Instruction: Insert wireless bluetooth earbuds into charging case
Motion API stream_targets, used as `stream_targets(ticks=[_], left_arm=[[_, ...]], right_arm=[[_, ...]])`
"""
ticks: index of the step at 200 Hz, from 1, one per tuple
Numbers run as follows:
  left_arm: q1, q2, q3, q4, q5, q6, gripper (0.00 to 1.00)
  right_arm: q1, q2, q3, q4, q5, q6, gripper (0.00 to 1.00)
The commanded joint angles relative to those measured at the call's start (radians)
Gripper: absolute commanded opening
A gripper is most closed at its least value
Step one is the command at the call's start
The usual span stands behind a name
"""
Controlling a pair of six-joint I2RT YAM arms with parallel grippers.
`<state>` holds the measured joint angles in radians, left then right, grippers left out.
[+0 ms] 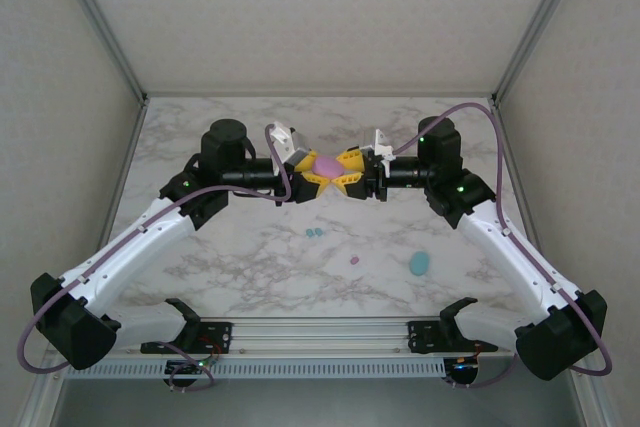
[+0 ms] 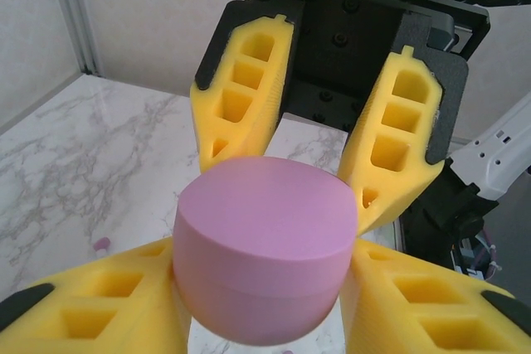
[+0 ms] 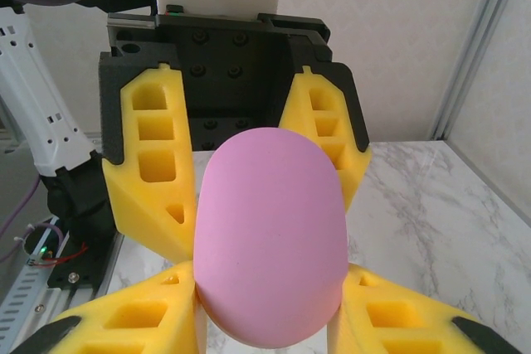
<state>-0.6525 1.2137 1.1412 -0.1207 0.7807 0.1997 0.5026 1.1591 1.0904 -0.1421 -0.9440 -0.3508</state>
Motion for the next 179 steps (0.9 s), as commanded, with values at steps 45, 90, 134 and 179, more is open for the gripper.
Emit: stream_targets(ticks=[45,90,134,179], left_arm=[[0.001,-0.006,0.005,0.02,0.04,0.015,0.35],[0.001,-0.021,-0.025,0.061,0.034,-0.002,0.33],[0.001,-0.048,-0.069,0.092,0.033,0.005,0.31],[0.0,-0.056,-0.075,0.087,0.031,0.016,0.31]], right_arm=[[0.007,-0.002,0.003,0.007,-0.007,0.032,0.38],[0.006,-0.016,0.009,-0.019,0.058,0.064,0.53],[0.005,-0.025,0.032,-0.062,0.088,0.113,0.57],[0.002,-0.029,0.04,-0.056,0.095,0.142,0.59]])
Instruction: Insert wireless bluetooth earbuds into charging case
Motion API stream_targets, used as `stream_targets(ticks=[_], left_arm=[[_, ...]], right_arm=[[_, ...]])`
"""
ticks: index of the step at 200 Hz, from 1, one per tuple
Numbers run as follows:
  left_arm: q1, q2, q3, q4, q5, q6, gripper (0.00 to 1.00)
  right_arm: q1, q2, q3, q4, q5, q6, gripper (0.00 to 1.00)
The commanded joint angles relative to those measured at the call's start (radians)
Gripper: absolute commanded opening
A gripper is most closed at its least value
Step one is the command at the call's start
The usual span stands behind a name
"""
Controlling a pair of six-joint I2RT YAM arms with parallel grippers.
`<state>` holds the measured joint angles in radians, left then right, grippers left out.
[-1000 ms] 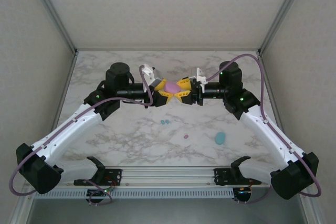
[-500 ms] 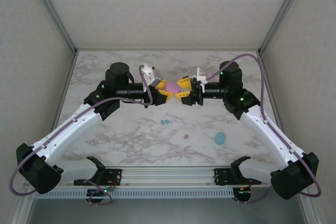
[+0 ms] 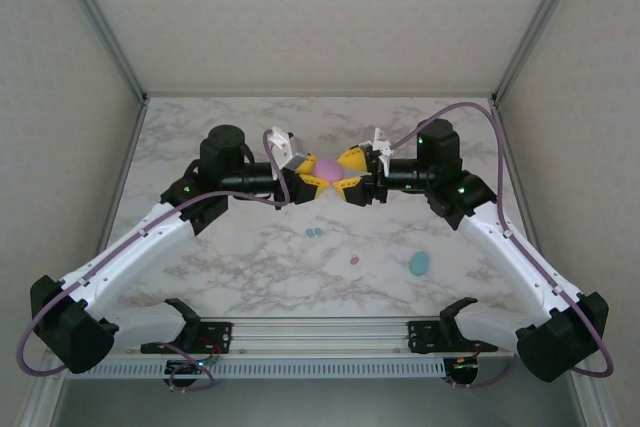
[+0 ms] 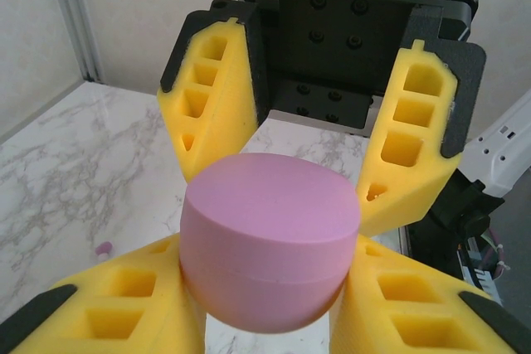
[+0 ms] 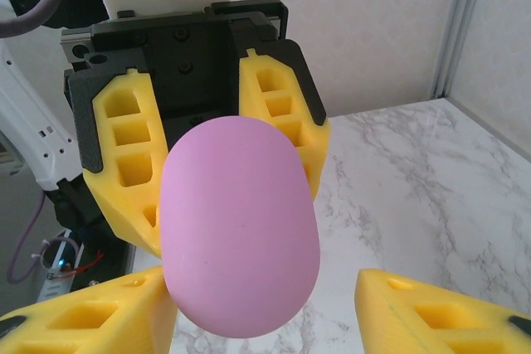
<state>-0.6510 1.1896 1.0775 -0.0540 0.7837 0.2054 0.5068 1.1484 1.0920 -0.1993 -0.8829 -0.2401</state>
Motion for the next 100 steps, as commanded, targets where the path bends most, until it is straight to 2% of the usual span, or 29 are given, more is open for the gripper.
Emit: stream_targets(ticks=[1,100], left_arm=[[-0.002,-0.032,-0.011,0.02,0.029,0.011,0.31],[-0.001,-0.033,-0.017,0.003,0.023,0.023,0.31]], right_arm=[[-0.002,-0.018,0.039,0.001,0.034,0.031,0.59],[-0.011,-0.007,0.061,0.034,0.044,0.121,0.63]])
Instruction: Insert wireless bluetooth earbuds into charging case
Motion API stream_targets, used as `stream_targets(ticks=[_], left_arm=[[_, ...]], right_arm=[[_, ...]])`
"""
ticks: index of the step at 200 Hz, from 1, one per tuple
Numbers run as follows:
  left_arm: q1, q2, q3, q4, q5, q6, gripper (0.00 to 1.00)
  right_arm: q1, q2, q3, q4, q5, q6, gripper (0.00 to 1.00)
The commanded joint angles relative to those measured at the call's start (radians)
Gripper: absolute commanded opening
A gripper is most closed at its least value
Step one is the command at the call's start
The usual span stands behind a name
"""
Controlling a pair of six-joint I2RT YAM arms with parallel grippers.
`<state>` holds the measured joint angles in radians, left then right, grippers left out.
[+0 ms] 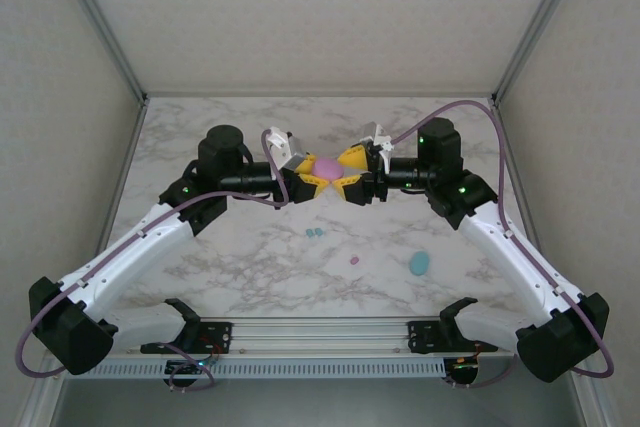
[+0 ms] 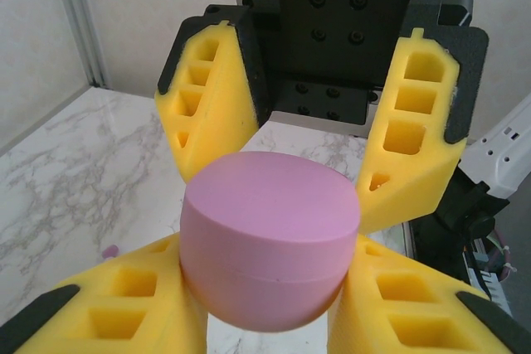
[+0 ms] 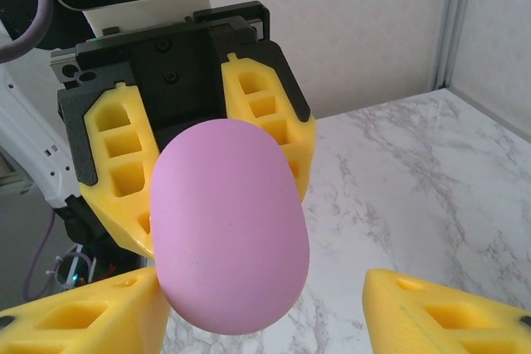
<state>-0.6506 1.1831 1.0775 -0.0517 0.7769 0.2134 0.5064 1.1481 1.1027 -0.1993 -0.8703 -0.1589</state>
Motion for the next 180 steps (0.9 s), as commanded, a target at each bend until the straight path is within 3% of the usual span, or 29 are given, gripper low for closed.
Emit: stream_targets(ticks=[1,72,142,180], left_arm=[[-0.001,-0.027,-0.017,0.001,0.029,0.015,0.31],[-0.002,-0.033,-0.042,0.062,0.011,-0.027,0.31],[-0.001,-0.065,-0.181,0.36,-0.146,-0.207,0.31],[-0.001,-0.077,-0.261,0.52,-0.243,-0.3,0.31]], right_arm=[[-0.011,-0.006,0.051,0.033,0.031,0.04,0.64],[-0.014,0.03,0.097,0.0,0.097,0.085,0.67],[-0.012,0.094,0.228,-0.06,0.096,0.263,0.76],[-0.013,0.099,0.34,-0.178,0.159,0.389,0.78]])
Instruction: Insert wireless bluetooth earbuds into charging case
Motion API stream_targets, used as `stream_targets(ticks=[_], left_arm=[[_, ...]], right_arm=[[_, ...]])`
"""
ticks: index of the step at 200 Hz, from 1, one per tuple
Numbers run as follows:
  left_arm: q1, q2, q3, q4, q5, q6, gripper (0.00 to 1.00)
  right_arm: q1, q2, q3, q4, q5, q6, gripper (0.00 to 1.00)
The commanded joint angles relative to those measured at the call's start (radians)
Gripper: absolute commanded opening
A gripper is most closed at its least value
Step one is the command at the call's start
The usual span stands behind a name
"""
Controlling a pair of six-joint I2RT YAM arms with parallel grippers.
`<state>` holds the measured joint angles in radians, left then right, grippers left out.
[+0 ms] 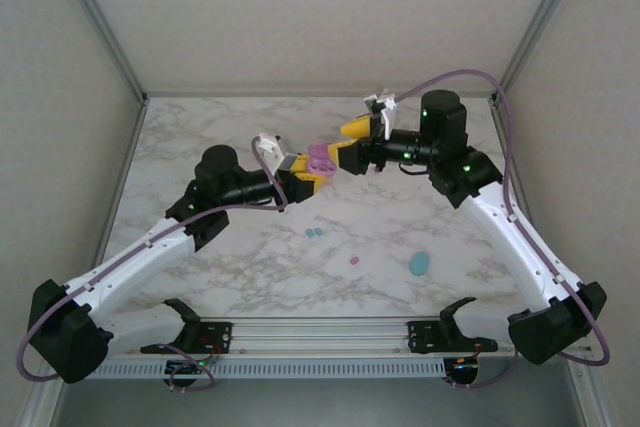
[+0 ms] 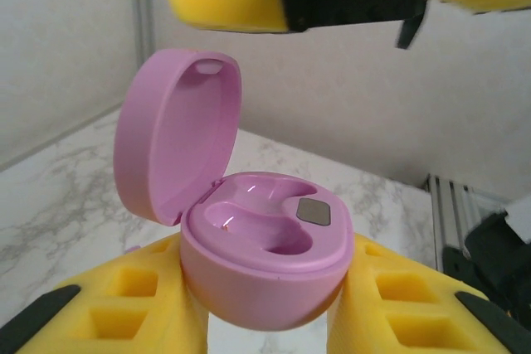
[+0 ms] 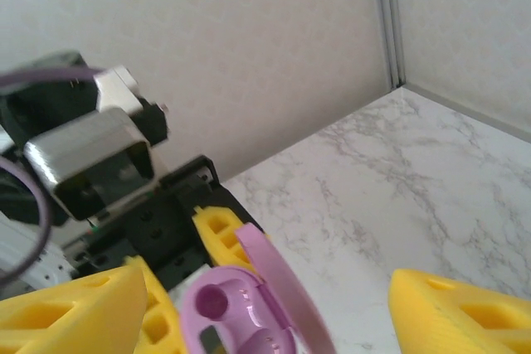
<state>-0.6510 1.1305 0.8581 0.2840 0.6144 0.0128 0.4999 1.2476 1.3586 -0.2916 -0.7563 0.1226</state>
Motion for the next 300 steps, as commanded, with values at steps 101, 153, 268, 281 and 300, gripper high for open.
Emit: stream_targets(ticks=[101,153,268,281,300], left_arm=[[-0.001,-0.084,-0.127,0.322,-0.164,-0.205,0.31],[-0.001,-0.144,-0.128,0.272,-0.187,-0.186,0.32],[-0.001,-0.182,-0.099,0.161,-0.195,-0.121,0.32],[-0.001,-0.182,-0.097,0.153,-0.196,-0.117,0.32],[-0.001,-0.179,-0.093,0.152,-0.192,-0.115,0.33]], right_arm=[[-0.235,0.226,0.013,-0.44,0.555,0.321,0.53],[-0.245,0.534,0.087,-0.456,0.499,0.356,0.5],[-0.24,0.834,0.248,-0.421,0.519,0.67,0.52],[-0.237,0.845,0.248,-0.405,0.509,0.682,0.52],[-0.234,0.863,0.247,-0.391,0.509,0.698,0.51]])
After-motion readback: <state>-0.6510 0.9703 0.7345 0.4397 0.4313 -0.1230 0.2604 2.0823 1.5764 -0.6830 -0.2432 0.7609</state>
